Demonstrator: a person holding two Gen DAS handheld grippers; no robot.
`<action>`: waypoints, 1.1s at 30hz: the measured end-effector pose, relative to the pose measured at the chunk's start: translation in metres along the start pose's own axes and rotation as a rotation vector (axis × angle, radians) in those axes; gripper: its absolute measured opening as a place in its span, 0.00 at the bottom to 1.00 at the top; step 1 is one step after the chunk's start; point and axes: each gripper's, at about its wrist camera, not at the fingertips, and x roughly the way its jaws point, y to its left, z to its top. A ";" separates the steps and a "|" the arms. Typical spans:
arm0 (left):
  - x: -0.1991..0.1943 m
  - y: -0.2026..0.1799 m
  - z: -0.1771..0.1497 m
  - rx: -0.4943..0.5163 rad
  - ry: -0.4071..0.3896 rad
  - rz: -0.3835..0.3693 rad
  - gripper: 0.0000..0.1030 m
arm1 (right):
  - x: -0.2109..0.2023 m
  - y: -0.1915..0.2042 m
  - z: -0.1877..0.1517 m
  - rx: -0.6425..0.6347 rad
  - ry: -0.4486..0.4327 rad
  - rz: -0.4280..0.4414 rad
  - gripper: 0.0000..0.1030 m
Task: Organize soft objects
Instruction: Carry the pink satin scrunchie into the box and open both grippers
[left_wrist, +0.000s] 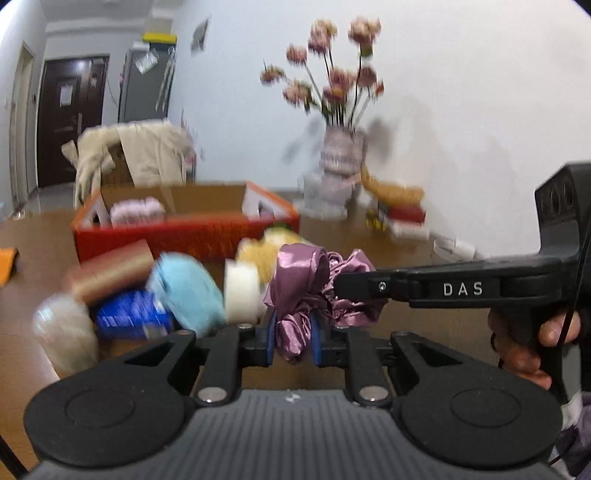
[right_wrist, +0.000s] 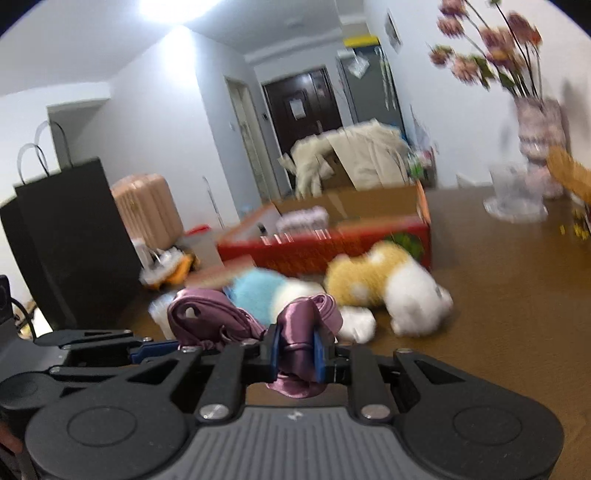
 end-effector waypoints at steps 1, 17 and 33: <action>-0.004 0.005 0.010 0.004 -0.027 0.001 0.18 | 0.000 0.004 0.007 -0.006 -0.019 0.007 0.17; 0.119 0.180 0.139 -0.218 0.058 0.211 0.18 | 0.231 0.003 0.153 0.082 0.133 0.057 0.17; 0.133 0.213 0.113 -0.249 0.059 0.332 0.59 | 0.296 -0.002 0.121 0.082 0.323 0.038 0.55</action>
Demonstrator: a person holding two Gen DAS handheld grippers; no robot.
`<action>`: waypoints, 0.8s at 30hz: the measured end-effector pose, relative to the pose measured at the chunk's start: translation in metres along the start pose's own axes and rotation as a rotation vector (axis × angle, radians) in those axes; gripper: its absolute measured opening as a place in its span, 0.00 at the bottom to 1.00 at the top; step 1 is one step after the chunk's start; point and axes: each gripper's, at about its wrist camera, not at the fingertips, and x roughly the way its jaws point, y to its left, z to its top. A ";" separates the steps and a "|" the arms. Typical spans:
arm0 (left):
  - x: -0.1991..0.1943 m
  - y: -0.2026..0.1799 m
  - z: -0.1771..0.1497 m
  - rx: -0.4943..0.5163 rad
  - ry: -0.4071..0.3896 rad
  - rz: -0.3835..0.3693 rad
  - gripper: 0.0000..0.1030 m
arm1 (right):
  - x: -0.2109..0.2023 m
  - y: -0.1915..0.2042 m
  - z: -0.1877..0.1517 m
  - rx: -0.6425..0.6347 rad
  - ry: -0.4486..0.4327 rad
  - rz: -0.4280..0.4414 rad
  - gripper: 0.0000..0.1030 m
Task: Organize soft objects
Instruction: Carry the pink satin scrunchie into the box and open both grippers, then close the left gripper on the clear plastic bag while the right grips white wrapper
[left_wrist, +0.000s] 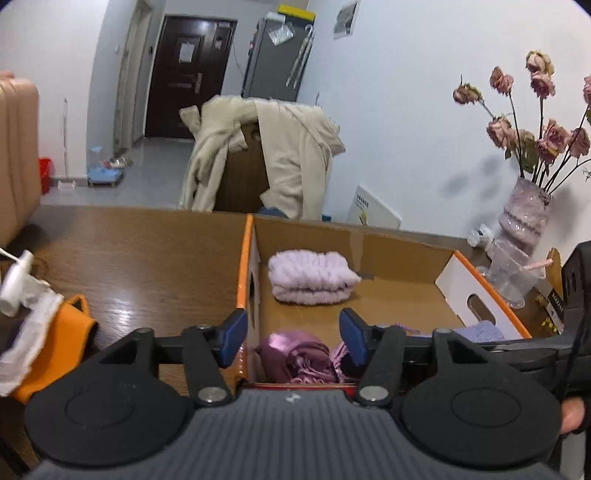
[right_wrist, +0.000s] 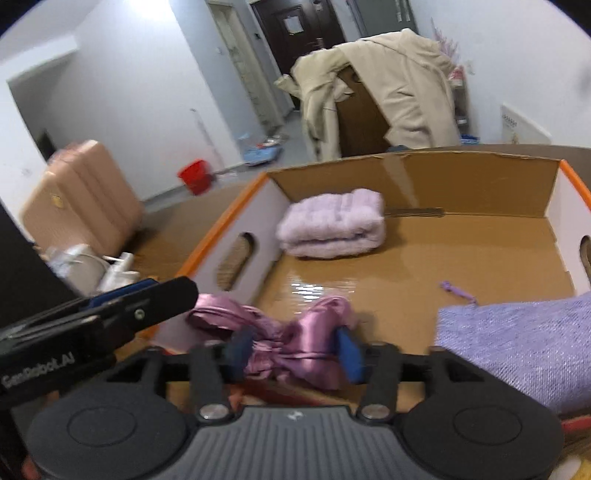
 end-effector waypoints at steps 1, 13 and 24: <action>-0.008 -0.001 0.002 0.007 -0.010 -0.004 0.59 | -0.008 0.001 0.000 -0.001 -0.011 -0.009 0.56; -0.127 -0.029 -0.003 0.083 -0.160 -0.019 0.76 | -0.201 0.011 -0.039 -0.087 -0.346 -0.224 0.75; -0.234 -0.050 -0.116 0.148 -0.366 0.005 0.92 | -0.294 0.043 -0.186 -0.171 -0.591 -0.437 0.86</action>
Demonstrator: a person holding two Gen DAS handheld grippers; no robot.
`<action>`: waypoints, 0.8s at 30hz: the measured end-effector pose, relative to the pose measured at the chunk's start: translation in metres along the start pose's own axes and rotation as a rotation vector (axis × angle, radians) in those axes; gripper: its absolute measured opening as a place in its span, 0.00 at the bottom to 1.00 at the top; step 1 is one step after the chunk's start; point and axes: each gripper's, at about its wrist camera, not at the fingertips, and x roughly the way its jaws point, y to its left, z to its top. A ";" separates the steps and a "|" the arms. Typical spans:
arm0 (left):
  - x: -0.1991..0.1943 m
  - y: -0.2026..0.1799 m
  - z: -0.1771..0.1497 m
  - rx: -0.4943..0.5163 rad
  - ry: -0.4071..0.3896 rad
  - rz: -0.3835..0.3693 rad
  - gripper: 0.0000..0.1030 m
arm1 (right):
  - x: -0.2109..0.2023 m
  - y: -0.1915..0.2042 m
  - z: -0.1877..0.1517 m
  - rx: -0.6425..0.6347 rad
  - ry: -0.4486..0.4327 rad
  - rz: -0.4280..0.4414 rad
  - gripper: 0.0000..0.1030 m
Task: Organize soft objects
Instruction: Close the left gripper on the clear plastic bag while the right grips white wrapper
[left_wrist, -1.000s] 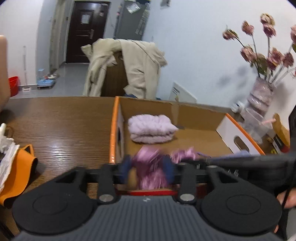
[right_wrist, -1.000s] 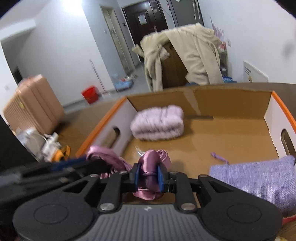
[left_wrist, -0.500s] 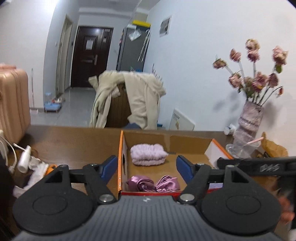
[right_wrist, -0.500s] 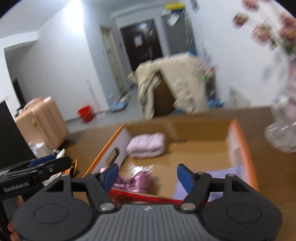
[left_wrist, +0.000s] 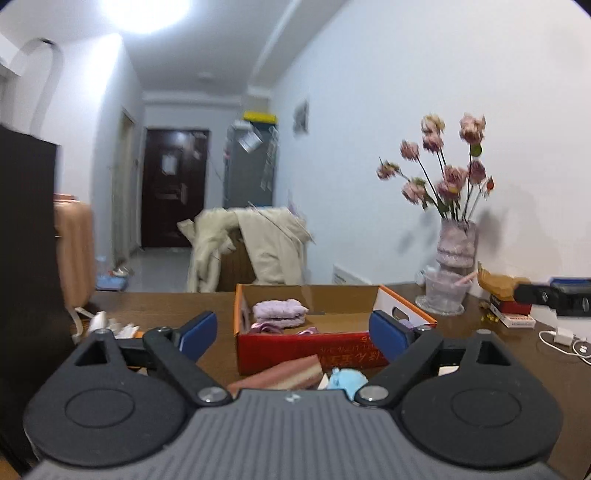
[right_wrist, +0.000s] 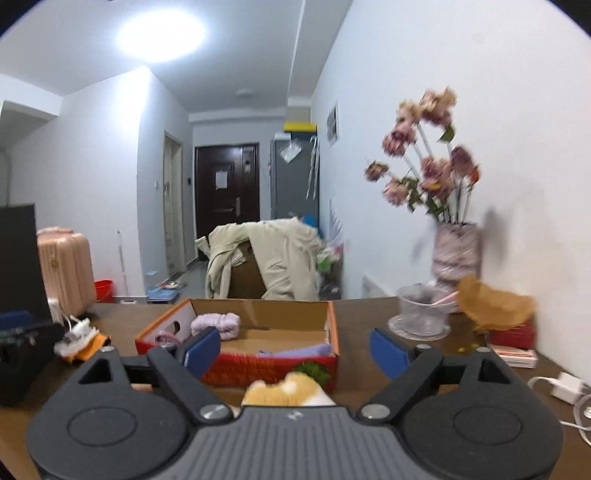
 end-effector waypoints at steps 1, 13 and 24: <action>-0.015 -0.003 -0.010 -0.008 -0.025 0.023 0.94 | -0.012 0.003 -0.010 -0.011 -0.015 0.007 0.86; -0.066 -0.003 -0.083 -0.007 0.057 0.055 1.00 | -0.065 0.041 -0.117 -0.162 -0.137 -0.031 1.00; -0.026 0.007 -0.090 -0.025 0.160 0.058 1.00 | -0.032 0.038 -0.124 -0.074 -0.006 0.023 0.94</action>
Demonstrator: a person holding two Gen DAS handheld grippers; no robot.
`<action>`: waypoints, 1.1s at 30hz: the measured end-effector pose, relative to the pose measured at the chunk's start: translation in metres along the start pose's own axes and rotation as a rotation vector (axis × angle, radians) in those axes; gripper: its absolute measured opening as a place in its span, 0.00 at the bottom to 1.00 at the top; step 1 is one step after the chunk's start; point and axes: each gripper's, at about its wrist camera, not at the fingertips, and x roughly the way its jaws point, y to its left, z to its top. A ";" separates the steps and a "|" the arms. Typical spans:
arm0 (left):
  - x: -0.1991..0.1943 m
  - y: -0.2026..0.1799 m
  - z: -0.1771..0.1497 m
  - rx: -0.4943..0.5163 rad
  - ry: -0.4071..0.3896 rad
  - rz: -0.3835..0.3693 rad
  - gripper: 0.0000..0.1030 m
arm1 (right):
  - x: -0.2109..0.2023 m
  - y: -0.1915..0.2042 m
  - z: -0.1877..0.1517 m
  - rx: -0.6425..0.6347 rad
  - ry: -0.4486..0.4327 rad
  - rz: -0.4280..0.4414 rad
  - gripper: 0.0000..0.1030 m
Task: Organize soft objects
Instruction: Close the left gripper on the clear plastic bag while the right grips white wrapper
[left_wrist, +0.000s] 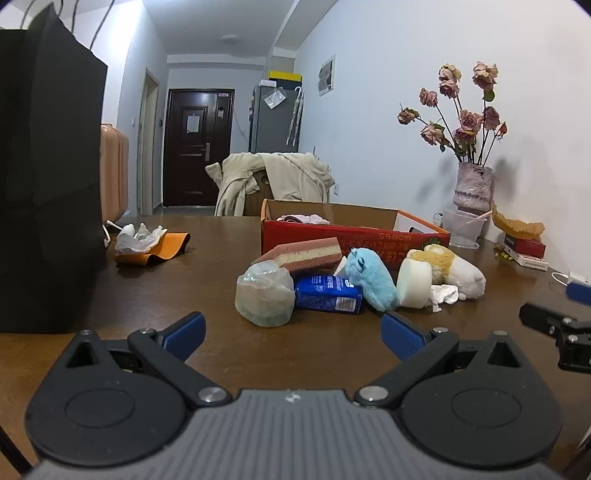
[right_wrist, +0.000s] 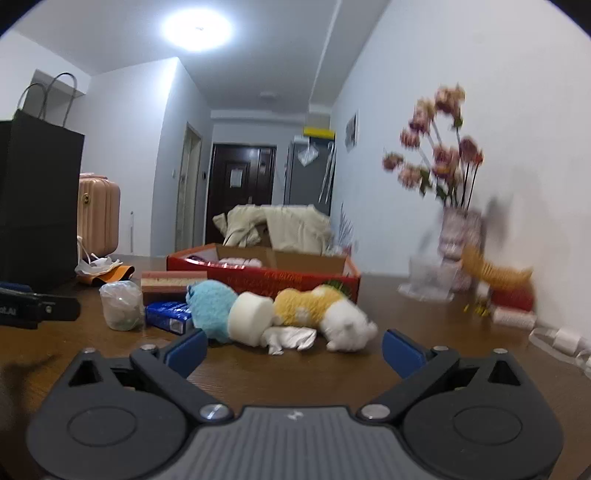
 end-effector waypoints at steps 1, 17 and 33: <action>0.005 0.000 0.003 0.001 0.002 0.002 1.00 | 0.005 -0.001 0.001 0.016 0.016 0.011 0.92; 0.094 -0.005 0.040 0.025 0.081 0.037 0.93 | 0.129 -0.019 0.029 0.107 0.254 0.041 0.68; 0.138 0.019 0.036 -0.050 0.221 0.046 0.39 | 0.194 -0.001 0.022 0.019 0.419 0.133 0.22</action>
